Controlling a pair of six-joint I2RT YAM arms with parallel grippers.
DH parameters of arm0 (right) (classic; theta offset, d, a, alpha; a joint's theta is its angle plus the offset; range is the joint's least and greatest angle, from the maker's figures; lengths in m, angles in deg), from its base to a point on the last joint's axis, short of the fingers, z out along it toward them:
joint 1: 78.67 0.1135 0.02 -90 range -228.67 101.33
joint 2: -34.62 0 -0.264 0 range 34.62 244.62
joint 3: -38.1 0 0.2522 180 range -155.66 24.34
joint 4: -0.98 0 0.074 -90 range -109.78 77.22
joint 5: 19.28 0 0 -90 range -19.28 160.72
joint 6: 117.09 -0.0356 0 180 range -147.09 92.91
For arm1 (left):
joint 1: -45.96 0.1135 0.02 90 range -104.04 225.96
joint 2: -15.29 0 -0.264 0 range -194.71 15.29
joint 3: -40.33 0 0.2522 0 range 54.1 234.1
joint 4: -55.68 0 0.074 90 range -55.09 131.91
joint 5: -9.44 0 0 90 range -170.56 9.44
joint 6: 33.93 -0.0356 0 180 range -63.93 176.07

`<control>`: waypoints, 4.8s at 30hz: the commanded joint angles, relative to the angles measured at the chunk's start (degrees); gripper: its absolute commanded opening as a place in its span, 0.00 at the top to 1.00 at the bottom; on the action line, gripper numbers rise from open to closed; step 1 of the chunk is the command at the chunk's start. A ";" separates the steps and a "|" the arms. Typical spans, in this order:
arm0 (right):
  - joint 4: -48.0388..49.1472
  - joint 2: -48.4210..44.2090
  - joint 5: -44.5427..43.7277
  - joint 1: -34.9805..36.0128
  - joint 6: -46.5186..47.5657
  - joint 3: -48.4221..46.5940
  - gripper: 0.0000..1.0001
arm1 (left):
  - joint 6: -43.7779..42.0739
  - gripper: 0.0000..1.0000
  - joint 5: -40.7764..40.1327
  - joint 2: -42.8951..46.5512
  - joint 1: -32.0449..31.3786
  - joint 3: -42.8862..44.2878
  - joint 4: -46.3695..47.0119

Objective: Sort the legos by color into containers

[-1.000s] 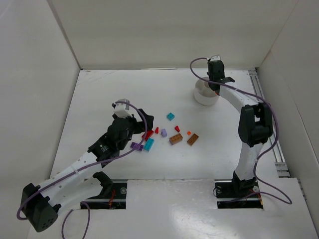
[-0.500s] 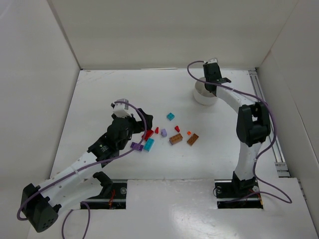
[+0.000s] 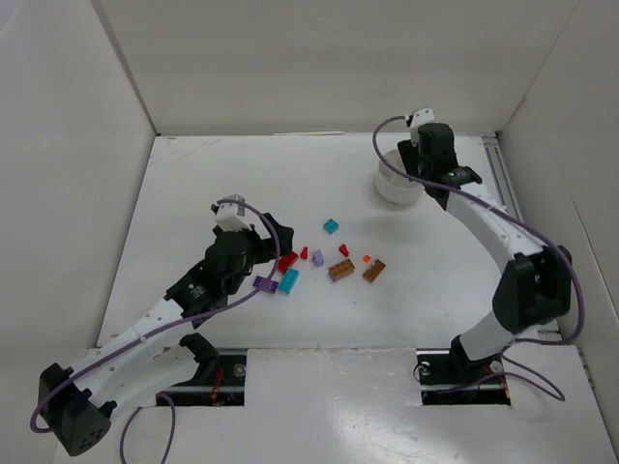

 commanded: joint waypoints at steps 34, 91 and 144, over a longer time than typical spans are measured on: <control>12.67 -4.08 31.77 18.80 -2.50 36.54 0.54 | 16.17 0.00 5.53 6.37 0.16 -7.15 -14.57; 7.05 -12.71 33.88 -10.11 6.73 15.64 0.89 | 6.25 0.00 7.11 -6.72 0.16 -1.17 -3.86; 1.25 -18.94 42.15 -15.56 8.84 17.64 0.29 | -30.15 0.20 23.81 -64.47 4.82 37.32 4.24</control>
